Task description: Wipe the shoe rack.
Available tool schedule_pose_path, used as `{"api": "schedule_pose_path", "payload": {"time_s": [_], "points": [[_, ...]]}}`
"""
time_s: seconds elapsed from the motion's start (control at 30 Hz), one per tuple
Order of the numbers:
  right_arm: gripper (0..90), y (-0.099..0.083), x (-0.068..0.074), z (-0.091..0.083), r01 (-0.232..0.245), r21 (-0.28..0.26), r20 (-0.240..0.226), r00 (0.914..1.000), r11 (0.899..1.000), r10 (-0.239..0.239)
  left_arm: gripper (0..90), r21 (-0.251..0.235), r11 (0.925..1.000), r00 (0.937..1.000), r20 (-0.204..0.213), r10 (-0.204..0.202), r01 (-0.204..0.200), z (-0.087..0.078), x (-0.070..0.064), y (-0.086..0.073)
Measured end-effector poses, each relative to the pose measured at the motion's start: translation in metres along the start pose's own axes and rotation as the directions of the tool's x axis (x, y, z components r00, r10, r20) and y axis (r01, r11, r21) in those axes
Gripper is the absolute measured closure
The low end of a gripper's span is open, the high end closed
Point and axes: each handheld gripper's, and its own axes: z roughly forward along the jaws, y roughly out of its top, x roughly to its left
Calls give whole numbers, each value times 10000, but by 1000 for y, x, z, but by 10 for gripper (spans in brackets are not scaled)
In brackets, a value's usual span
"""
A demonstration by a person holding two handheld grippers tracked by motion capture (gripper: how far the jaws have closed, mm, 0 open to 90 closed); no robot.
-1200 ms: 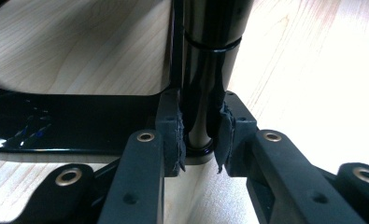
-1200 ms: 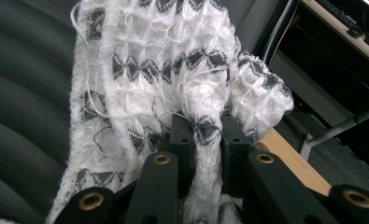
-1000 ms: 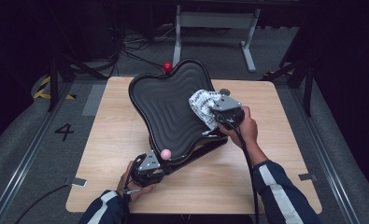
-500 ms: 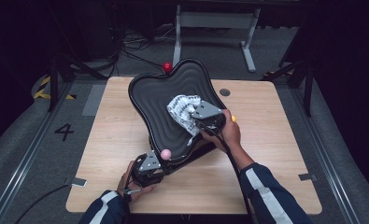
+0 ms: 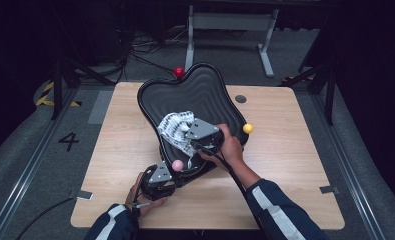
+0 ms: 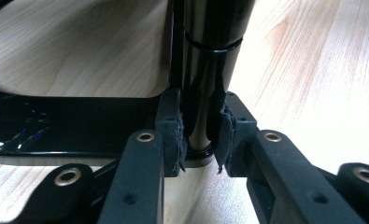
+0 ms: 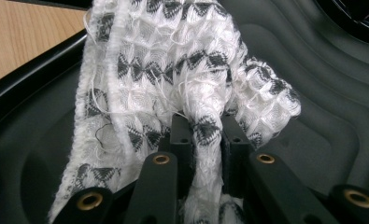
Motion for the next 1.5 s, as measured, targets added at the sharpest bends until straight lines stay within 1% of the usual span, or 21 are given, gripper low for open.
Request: {"api": "schedule_pose_path", "payload": {"time_s": [0.1,0.2,0.33,0.5,0.57,0.67,0.7,0.77,0.8,0.83,0.87,0.93,0.97,1.07,1.17,1.23,1.27,1.33,1.37,1.43,1.5], "points": [[793,-2,-4,0,-47,-34,-47,10000,10000,47,732,16,10000,10000,-30,-15,15,0,0,0],[792,-5,-11,0,-186,39,90,9998,9998,186,731,-82,9999,9999,18,-99,99,0,0,0],[792,-11,-23,-1,-409,185,407,9984,9990,401,731,-113,9999,9999,45,-111,112,1,1,0],[792,-20,-47,-1,-758,510,1001,9925,9958,704,731,-94,9999,9999,62,-119,120,0,1,0],[792,-25,-56,-2,-1046,602,1208,9879,9927,968,730,-16,9999,9999,84,-109,110,0,1,0],[792,-35,-69,-3,-1521,638,1551,9778,9863,1407,729,-56,9999,9998,114,-142,143,0,2,0],[792,-35,-69,-3,-1521,638,1551,9778,9863,1407,729,-56,9999,9998,114,-142,143,0,2,0],[792,-41,-77,-4,-1713,673,1772,9715,9829,1572,729,-74,9998,9998,123,-185,186,0,2,0],[791,-46,-82,-5,-1640,945,2099,9674,9819,1414,729,-85,9998,9998,129,-163,164,0,3,0],[792,-48,-84,-6,-1733,895,2138,9651,9808,1510,729,-89,9998,9997,149,-170,171,0,3,0],[792,-48,-84,-6,-1733,895,2138,9651,9808,1510,729,-89,9998,9997,149,-170,171,0,3,0],[789,-53,-91,-8,-2007,1026,2290,9579,9743,1732,728,-51,9997,9996,178,-225,226,0,3,0],[789,-59,-95,-10,-2259,922,2250,9535,9698,2007,728,-41,9997,9996,177,-242,242,0,3,0],[788,-63,-98,-12,-2430,886,2295,9487,9660,2176,728,-84,9997,9996,170,-233,234,0,3,0],[789,-61,-97,-12,-2391,930,2289,9499,9665,2129,728,-64,9997,9995,234,-226,227,0,4,0],[788,-56,-94,-11,-2268,922,2211,9541,9696,2021,728,-49,9998,9994,266,-208,210,1,5,1],[788,-56,-94,-11,-2268,922,2211,9541,9696,2021,729,-49,9998,9994,266,-208,210,1,5,1],[788,-49,-89,-8,-2104,816,2081,9595,9742,1898,728,-30,9997,9993,285,-253,254,0,5,1],[788,-43,-84,-6,-1957,741,1945,9646,9779,1783,728,-37,9998,9995,261,-201,202,0,5,1],[788,-36,-78,-2,-1763,666,1848,9694,9821,1614,729,-26,9997,9993,289,-258,259,0,5,1],[785,-30,-72,1,-1677,557,1680,9733,9843,1563,728,-22,9997,9993,287,-250,250,0,5,1]]}}
